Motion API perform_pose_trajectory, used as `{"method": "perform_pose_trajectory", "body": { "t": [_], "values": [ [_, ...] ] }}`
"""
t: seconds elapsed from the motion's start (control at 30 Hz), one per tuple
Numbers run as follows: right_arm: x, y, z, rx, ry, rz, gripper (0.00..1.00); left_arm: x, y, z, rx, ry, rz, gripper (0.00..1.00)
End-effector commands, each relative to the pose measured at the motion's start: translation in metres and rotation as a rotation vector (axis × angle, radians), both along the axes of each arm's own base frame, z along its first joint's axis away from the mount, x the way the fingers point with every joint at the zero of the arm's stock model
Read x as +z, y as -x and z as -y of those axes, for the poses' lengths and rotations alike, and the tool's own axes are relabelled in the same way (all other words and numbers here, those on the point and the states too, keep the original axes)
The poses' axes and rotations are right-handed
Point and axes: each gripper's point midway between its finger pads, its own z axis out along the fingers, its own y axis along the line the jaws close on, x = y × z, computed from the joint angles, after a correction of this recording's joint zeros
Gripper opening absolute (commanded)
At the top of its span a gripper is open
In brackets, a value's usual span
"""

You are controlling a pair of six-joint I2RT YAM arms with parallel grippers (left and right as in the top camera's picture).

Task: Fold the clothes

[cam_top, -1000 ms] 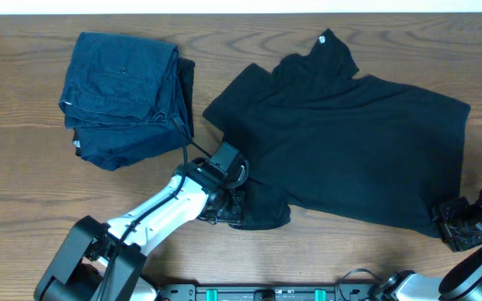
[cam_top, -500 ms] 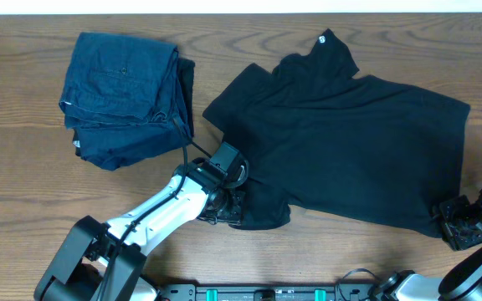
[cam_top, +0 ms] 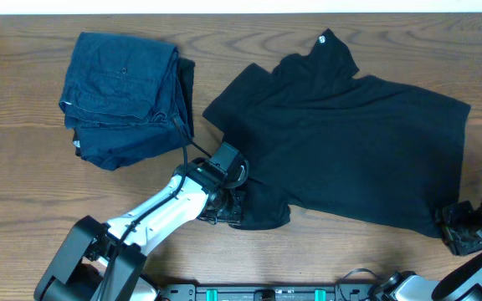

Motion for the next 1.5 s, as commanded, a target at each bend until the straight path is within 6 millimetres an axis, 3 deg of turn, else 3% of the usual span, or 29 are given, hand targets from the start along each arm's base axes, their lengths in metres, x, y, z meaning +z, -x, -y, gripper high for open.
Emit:
{"method": "perform_pose_trajectory", "body": {
  "t": [0.0,0.1,0.37,0.43,0.5,0.6,0.7,0.83,0.9,1.07,1.47],
  "values": [
    [-0.001,0.006,0.003,-0.027,0.012,-0.003,0.54,-0.004,0.002,-0.003,0.002,-0.019,-0.004,0.42],
    [-0.001,0.01,0.006,-0.057,0.021,-0.012,0.5,-0.004,0.002,-0.003,0.002,-0.019,-0.004,0.42],
    [-0.002,0.009,0.008,-0.06,0.029,-0.005,0.57,-0.004,0.002,-0.003,0.002,-0.018,-0.004,0.42],
    [-0.003,0.009,0.008,-0.06,0.03,-0.004,0.54,-0.004,0.002,-0.003,0.002,-0.019,-0.004,0.42],
    [-0.004,0.009,0.007,-0.067,0.03,-0.003,0.38,-0.004,0.002,-0.003,0.002,-0.019,-0.004,0.42],
    [-0.005,0.01,0.007,-0.067,0.031,-0.002,0.01,-0.004,0.002,-0.003,0.001,-0.019,-0.004,0.42],
    [-0.006,0.01,0.007,-0.067,0.029,-0.003,0.01,-0.004,0.002,-0.003,0.001,-0.019,-0.004,0.38],
    [-0.006,0.012,0.004,-0.067,0.018,-0.013,0.01,-0.004,0.004,-0.005,0.001,-0.026,-0.014,0.11],
    [-0.006,0.013,0.002,-0.067,0.013,-0.017,0.01,-0.004,0.007,-0.007,0.001,-0.034,-0.025,0.06],
    [-0.005,0.01,-0.002,-0.063,-0.013,0.001,0.01,0.002,0.013,-0.011,-0.003,-0.047,-0.043,0.06],
    [0.024,-0.007,-0.005,0.004,0.017,0.027,0.01,0.047,0.01,-0.035,0.04,-0.163,0.001,0.06]
  ]
}}
